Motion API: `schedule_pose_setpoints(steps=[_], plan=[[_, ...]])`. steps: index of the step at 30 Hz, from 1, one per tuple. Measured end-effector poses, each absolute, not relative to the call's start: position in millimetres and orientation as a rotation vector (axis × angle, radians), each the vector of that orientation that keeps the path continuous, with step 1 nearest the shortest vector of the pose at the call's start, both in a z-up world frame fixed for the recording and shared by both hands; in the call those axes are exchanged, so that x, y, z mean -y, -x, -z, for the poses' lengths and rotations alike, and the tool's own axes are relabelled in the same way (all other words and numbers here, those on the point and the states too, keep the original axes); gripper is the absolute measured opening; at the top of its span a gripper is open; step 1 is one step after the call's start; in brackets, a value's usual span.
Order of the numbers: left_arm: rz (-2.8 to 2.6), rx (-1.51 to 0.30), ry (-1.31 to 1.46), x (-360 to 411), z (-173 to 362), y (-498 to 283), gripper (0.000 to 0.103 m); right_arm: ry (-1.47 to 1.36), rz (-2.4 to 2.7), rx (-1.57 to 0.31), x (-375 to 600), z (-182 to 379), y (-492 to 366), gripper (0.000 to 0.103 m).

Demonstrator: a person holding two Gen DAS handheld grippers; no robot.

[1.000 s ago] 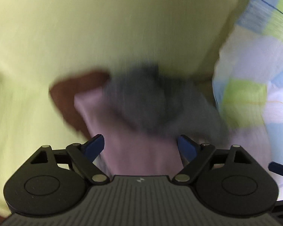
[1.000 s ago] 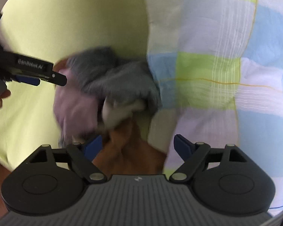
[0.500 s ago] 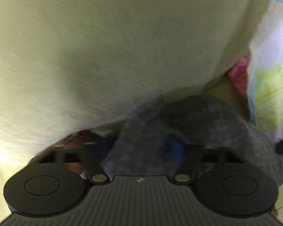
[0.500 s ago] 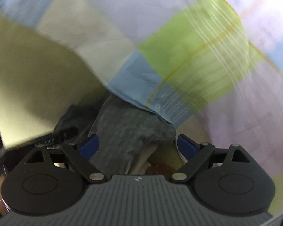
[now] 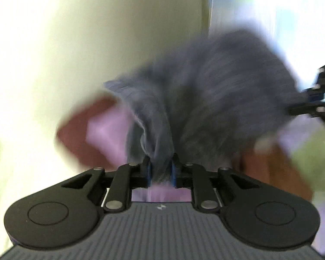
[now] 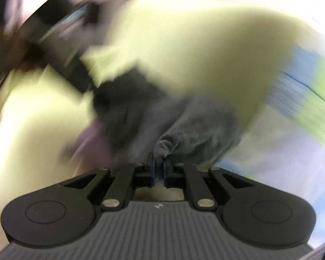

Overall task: Fold clothes
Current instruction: 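Lift the grey plaid shorts out of the pile with both grippers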

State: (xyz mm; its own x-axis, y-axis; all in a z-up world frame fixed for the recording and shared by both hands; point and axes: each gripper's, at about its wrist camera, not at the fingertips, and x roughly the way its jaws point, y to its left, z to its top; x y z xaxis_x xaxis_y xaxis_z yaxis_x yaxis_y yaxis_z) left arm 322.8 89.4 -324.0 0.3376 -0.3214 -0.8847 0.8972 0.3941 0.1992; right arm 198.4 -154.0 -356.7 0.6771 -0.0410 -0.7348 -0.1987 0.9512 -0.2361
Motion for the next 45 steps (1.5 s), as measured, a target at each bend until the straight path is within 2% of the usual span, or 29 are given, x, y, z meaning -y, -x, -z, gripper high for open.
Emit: schedule_pose_setpoints(steps=[1,2,3,5,8,10,13,18,21,22,23,24,27,28,29,30,32,33,35,37,38,39,40,41,42,43,44,45], plan=[[0.906,-0.885,-0.799,-99.0,322.4,-317.0,0.022,0.314,-0.102,-0.873,151.0,361.9,-192.7,0.008],[0.898,-0.89,-0.799,-115.3,318.8,-302.2,0.022,0.285,-0.114,-0.94,148.8,366.7,-179.4,0.017],[0.894,-0.894,-0.798,-130.5,314.7,-288.2,0.023,0.245,-0.11,-0.957,149.7,365.0,-172.3,0.034],[0.903,-0.892,-0.792,-139.4,303.8,-280.9,0.032,0.124,-0.093,-0.974,155.0,355.8,-160.7,0.042],[0.895,-0.88,-0.794,-124.1,290.4,-291.0,0.034,0.001,-0.026,-0.944,163.5,336.2,-163.1,0.042],[0.882,-0.852,-0.78,-104.2,285.6,-300.6,0.044,-0.03,0.027,-0.912,168.9,330.4,-170.8,0.042],[0.881,-0.773,-0.742,-43.1,281.4,-341.1,0.052,-0.091,0.111,-0.846,178.7,324.8,-199.7,0.044],[0.865,-0.809,-0.76,2.2,312.4,-387.8,0.052,-0.178,0.195,-0.797,180.0,325.5,-248.5,0.06],[0.885,-0.873,-0.735,7.2,329.9,-407.6,0.05,-0.229,0.207,-0.757,188.0,324.6,-263.9,0.068],[0.904,-0.886,-0.72,9.1,336.0,-412.2,0.045,-0.237,0.211,-0.753,188.9,322.5,-263.9,0.069],[0.923,-0.894,-0.714,15.3,340.9,-415.7,0.019,-0.254,0.215,-0.752,190.6,323.8,-269.1,0.069],[0.95,-0.895,-0.709,15.8,339.6,-415.1,0.004,-0.272,0.217,-0.756,192.7,326.2,-274.8,0.069],[1.075,-0.806,-0.673,30.9,334.0,-408.4,0.003,-0.311,0.219,-0.767,201.4,328.6,-294.0,0.066],[1.138,-0.764,-0.645,29.9,327.5,-401.1,0.003,-0.359,0.204,-0.772,208.5,327.5,-302.5,0.061],[1.187,-0.75,-0.634,28.7,323.5,-394.3,0.003,-0.41,0.187,-0.776,215.8,326.1,-310.7,0.047],[1.257,-0.732,-0.641,26.3,320.0,-379.6,0.003,-0.483,0.181,-0.783,224.2,325.1,-319.7,0.043],[1.355,-0.704,-0.686,23.8,321.7,-352.5,0.003,-0.648,0.16,-0.803,242.8,326.4,-339.9,0.045],[1.385,-0.696,-0.714,23.4,325.6,-341.3,0.003,-0.679,0.154,-0.81,246.1,327.4,-345.6,0.055],[1.381,-0.702,-0.713,22.7,331.1,-337.4,0.003,-0.803,0.14,-0.862,256.1,338.8,-370.5,0.068],[1.368,-0.706,-0.704,22.0,334.7,-338.0,0.003,-0.861,0.138,-0.942,255.0,355.4,-389.1,0.07],[1.358,-0.708,-0.697,21.3,334.5,-340.5,0.005,-0.877,0.16,-1.0,252.8,365.0,-395.5,0.066],[1.337,-0.718,-0.69,18.0,331.4,-346.2,0.007,-0.896,0.139,-1.016,250.0,373.0,-397.8,0.032],[1.324,-0.729,-0.695,14.1,327.5,-352.4,0.012,-0.904,0.12,-1.011,247.8,376.6,-397.7,0.01],[1.316,-0.742,-0.697,10.7,324.0,-361.2,0.02,-0.917,0.114,-1.014,243.4,383.2,-394.3,0.004],[1.31,-0.761,-0.694,6.8,320.2,-371.6,0.02,-0.919,0.131,-1.014,241.4,385.9,-389.1,0.004],[1.312,-0.799,-0.673,1.4,315.5,-387.1,0.027,-0.93,0.145,-1.008,240.6,387.6,-382.5,0.004],[1.31,-0.821,-0.656,-0.2,313.3,-397.0,0.05,-0.942,0.159,-1.002,240.0,389.3,-375.8,0.004],[1.288,-0.844,-0.641,-0.6,311.3,-413.5,0.058,-0.953,0.183,-0.991,240.2,390.0,-368.1,0.004]])
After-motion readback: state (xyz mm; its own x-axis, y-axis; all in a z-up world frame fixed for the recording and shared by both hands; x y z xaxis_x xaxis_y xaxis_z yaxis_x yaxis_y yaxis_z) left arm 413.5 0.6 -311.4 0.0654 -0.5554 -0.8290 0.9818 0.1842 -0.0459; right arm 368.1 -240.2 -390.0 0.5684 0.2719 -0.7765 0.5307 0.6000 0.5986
